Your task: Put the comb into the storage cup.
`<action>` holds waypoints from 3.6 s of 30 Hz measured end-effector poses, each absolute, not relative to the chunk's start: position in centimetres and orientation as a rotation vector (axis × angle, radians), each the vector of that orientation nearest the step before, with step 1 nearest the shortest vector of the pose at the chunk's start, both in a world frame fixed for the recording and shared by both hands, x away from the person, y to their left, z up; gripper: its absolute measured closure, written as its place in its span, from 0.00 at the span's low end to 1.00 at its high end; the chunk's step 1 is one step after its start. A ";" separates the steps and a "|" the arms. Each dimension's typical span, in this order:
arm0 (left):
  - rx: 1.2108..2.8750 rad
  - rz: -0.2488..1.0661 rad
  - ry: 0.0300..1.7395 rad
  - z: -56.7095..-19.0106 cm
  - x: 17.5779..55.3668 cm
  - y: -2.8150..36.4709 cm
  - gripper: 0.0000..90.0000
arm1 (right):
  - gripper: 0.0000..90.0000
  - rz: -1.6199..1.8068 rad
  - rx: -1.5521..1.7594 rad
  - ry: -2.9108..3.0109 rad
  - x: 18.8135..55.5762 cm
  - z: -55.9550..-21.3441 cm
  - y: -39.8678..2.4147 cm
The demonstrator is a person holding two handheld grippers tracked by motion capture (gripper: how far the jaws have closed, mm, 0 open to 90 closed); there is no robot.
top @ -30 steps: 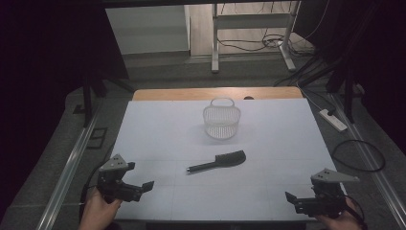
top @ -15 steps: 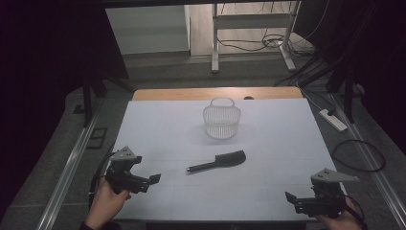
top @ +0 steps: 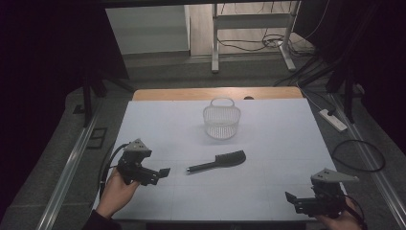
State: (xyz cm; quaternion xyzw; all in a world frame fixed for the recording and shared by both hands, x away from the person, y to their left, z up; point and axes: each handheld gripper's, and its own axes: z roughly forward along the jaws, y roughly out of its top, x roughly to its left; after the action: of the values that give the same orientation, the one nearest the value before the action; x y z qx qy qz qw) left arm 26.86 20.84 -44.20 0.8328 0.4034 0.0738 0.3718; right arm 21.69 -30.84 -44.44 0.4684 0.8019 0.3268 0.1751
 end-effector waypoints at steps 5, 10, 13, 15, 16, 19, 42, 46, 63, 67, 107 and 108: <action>2.160 0.183 1.026 -44.2 27.8 20.0 0.00 | 0.00 0.925 1.327 2.273 21.7 -44.4 -30.8; 2.175 0.181 1.019 -44.1 28.5 19.4 0.00 | 0.00 0.925 1.326 2.274 21.7 -44.4 -30.8; 2.182 0.182 1.017 -44.1 28.8 19.1 0.00 | 0.00 0.925 1.326 2.275 21.7 -44.4 -30.8; 2.178 0.177 1.019 -44.1 29.1 18.8 0.00 | 0.00 0.925 1.325 2.275 21.7 -44.4 -30.8; 2.180 0.175 1.020 -44.1 29.3 18.7 0.00 | 0.00 0.924 1.325 2.276 21.7 -44.5 -30.8; 2.186 0.172 1.017 -44.1 29.9 18.2 0.00 | 0.00 0.923 1.325 2.277 21.7 -44.5 -30.8; 2.274 0.167 0.980 -44.1 32.8 14.5 0.00 | 0.00 0.919 1.321 2.285 21.7 -44.5 -30.8; 2.291 0.168 0.975 -44.1 33.2 14.2 0.00 | 0.00 0.921 1.322 2.285 21.7 -44.5 -30.8; 2.316 0.142 0.937 -44.6 34.9 12.5 0.00 | 0.00 0.918 1.321 2.290 21.8 -44.5 -30.8; 2.319 0.131 0.930 -44.6 35.2 12.2 0.00 | 0.00 0.917 1.321 2.290 21.8 -44.5 -30.8; 2.430 0.081 0.944 -47.0 36.3 10.4 0.99 | 0.01 0.907 1.298 2.314 21.7 -44.6 -30.6; 2.434 0.080 0.942 -47.2 36.4 10.4 0.99 | 0.01 0.907 1.298 2.314 21.8 -44.6 -30.6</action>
State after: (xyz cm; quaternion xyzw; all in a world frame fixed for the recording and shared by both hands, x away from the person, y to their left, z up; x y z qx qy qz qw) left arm 36.36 10.38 -47.18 0.8996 0.3482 0.0297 0.2620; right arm 21.75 -30.62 -44.57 0.4564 0.8136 0.3187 0.1680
